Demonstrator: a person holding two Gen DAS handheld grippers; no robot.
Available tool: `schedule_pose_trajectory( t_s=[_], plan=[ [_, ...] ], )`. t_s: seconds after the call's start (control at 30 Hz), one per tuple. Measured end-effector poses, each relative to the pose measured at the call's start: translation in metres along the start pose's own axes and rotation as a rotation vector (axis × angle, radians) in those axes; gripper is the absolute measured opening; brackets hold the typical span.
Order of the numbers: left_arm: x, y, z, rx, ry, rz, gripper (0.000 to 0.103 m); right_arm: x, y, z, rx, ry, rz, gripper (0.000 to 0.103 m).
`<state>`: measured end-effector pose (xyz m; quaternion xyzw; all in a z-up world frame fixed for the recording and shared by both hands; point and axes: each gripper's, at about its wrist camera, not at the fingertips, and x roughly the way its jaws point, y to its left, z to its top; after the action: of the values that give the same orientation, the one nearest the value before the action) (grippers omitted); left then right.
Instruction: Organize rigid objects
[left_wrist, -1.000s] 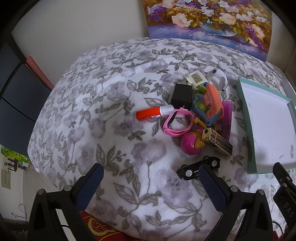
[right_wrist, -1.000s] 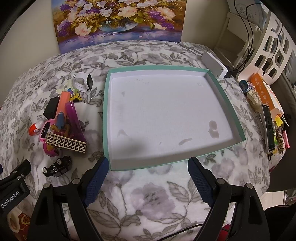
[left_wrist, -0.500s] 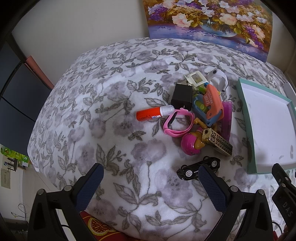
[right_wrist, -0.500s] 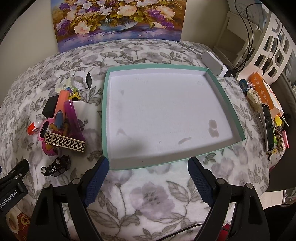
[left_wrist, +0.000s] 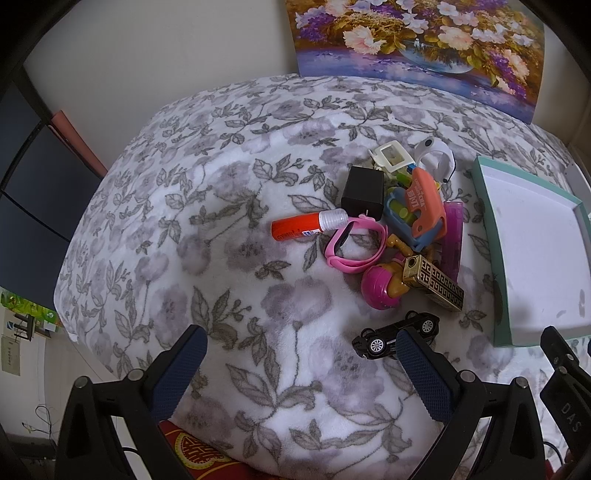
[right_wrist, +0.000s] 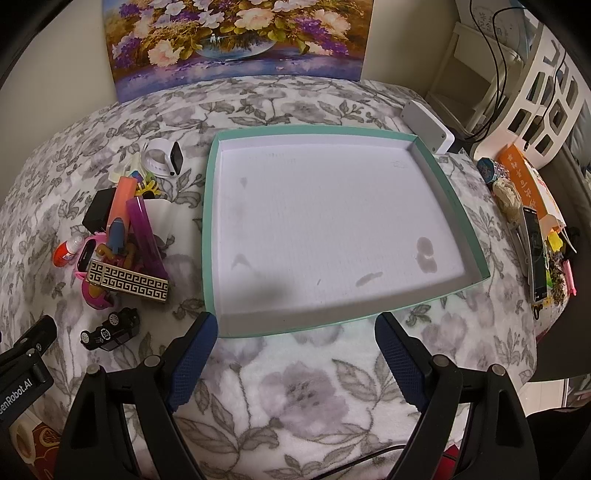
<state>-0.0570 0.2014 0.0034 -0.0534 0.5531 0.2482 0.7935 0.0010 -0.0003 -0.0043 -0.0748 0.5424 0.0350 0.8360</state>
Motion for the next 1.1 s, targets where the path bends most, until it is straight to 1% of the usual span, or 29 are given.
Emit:
schedule_pose_trajectory(
  t_s=[1.0, 1.07, 1.1],
  plan=[
    [-0.0003, 0.0010, -0.0003, -0.003, 0.001, -0.005, 0.103, 0.0033, 0.0010, -0.0008, -0.007, 0.010, -0.001, 0.088],
    [-0.0003, 0.0007, -0.0001, -0.005, 0.000, -0.005, 0.103, 0.0019, 0.0023, -0.0002, -0.010, 0.008, 0.007, 0.088],
    [-0.0001, 0.0005, 0.0001, -0.007, 0.000, -0.005, 0.103, -0.0002, 0.0042, 0.0003, -0.015, 0.000, 0.027, 0.088]
  ],
)
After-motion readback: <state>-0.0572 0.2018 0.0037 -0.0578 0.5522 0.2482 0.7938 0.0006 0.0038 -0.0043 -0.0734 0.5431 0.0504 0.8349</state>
